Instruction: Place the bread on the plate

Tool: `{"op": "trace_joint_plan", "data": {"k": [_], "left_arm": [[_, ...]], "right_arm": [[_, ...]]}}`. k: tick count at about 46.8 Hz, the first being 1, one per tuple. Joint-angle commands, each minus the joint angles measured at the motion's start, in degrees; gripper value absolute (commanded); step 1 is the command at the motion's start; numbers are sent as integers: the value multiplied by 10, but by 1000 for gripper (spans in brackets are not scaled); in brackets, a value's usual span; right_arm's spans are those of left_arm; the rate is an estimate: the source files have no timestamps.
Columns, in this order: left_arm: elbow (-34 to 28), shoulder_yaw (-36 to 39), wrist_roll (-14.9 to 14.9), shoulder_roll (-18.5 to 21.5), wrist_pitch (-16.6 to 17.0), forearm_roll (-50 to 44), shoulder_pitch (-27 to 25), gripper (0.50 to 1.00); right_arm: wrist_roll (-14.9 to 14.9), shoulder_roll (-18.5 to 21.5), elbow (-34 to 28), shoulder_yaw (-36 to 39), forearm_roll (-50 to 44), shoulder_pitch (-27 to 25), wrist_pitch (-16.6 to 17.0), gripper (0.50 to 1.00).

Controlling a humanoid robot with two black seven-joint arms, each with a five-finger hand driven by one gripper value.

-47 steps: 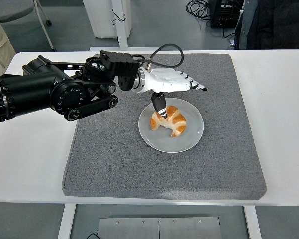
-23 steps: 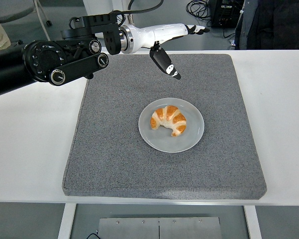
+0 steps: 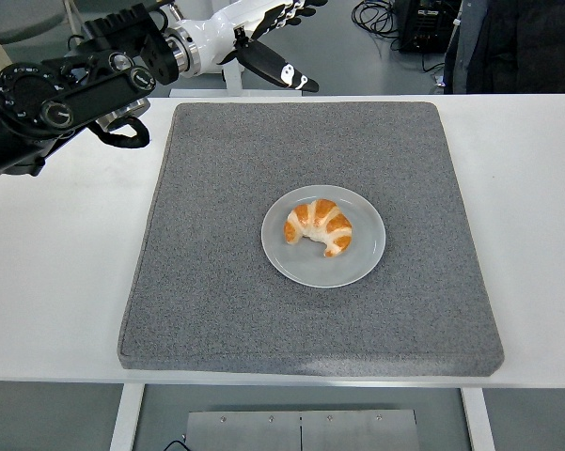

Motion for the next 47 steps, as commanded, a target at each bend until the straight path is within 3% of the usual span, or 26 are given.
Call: {"op": "trace_joint_plan", "data": {"k": [1, 11, 19, 28, 34, 47], "left_arm": [[8, -31, 0, 3, -1, -16, 20, 1000], [23, -103, 3, 5, 0, -97, 82, 1000], [82, -150, 4, -8, 0, -159, 125, 1000], [153, -228, 5, -53, -15, -187, 155, 1000], [169, -275, 23, -59, -24, -214, 169, 1000], [233, -299, 64, -97, -58, -272, 169, 1000]], "right_arm": [[0, 0, 0, 0, 0, 0, 0, 1000], [0, 0, 0, 0, 0, 0, 0, 1000], [0, 0, 0, 0, 0, 0, 0, 1000], [0, 0, 0, 0, 0, 0, 0, 1000], [0, 0, 0, 0, 0, 0, 0, 1000], [0, 0, 0, 0, 0, 0, 0, 1000]]}}
